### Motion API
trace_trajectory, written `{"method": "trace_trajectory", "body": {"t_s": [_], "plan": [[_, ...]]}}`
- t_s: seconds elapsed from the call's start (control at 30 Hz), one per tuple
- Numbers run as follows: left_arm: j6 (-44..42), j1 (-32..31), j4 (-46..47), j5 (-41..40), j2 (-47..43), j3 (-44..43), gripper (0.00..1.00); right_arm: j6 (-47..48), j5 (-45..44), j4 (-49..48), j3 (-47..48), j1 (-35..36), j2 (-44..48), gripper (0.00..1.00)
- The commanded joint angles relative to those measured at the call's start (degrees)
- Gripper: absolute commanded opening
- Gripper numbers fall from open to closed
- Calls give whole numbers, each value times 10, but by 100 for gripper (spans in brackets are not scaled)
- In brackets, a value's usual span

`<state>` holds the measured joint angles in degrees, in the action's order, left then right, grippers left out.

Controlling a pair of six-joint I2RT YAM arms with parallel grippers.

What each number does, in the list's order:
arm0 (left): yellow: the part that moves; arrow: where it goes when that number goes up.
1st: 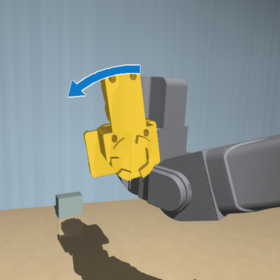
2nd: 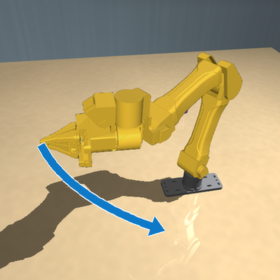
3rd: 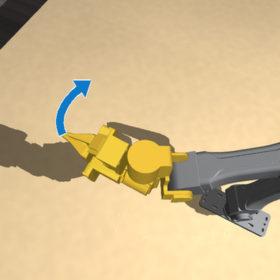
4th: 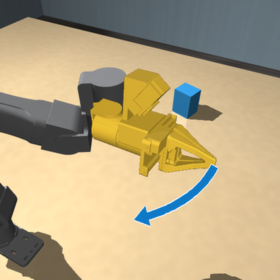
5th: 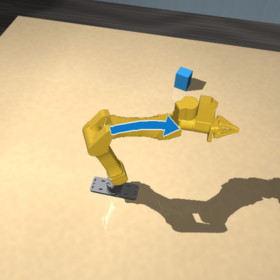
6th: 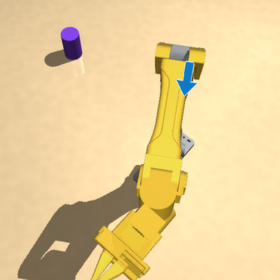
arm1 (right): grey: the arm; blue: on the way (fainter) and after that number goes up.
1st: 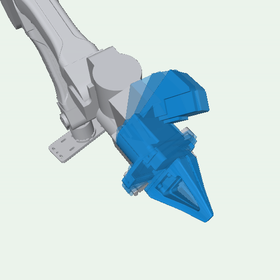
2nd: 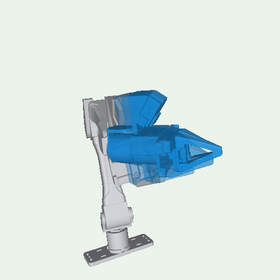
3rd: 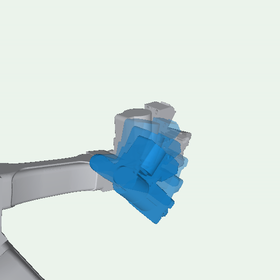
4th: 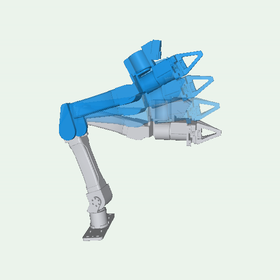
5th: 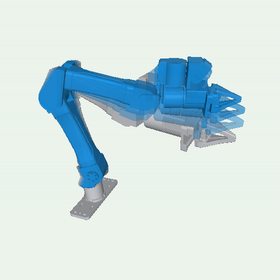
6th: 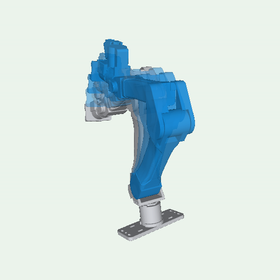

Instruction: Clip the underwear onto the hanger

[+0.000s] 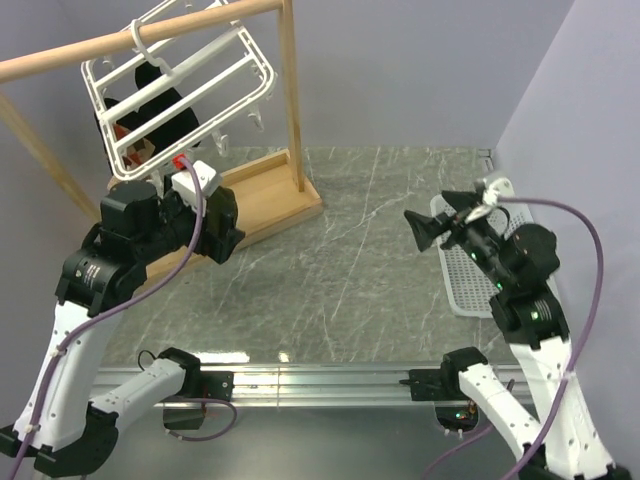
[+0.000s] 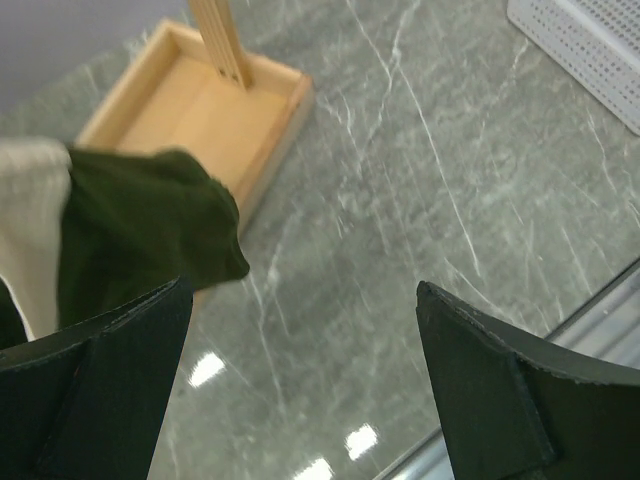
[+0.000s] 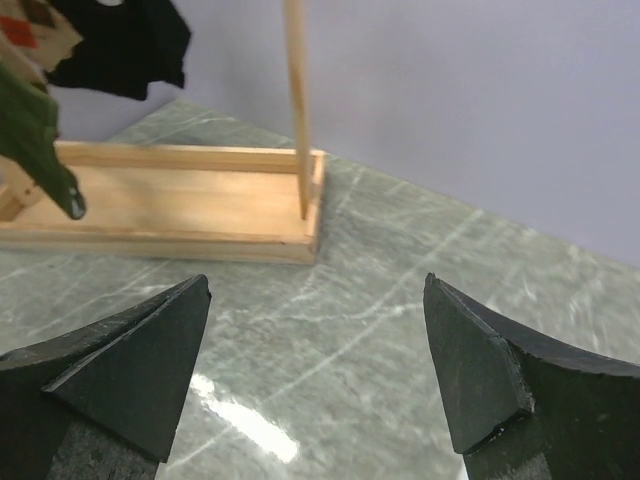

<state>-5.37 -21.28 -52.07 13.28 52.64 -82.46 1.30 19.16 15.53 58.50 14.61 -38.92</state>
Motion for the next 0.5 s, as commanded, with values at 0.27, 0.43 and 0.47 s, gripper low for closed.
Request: {"method": "trace_trajectory", "body": {"t_s": [0.27, 0.43, 0.47], "plan": [[84, 37, 10, -39, -53, 84, 99, -61, 13, 40, -123, -80, 180, 97], [89, 41, 18, -55, -56, 82, 99, -67, 17, 45, -142, -85, 210, 98], [86, 41, 21, -57, -59, 81, 99, -66, 16, 44, -143, -85, 212, 98]]}}
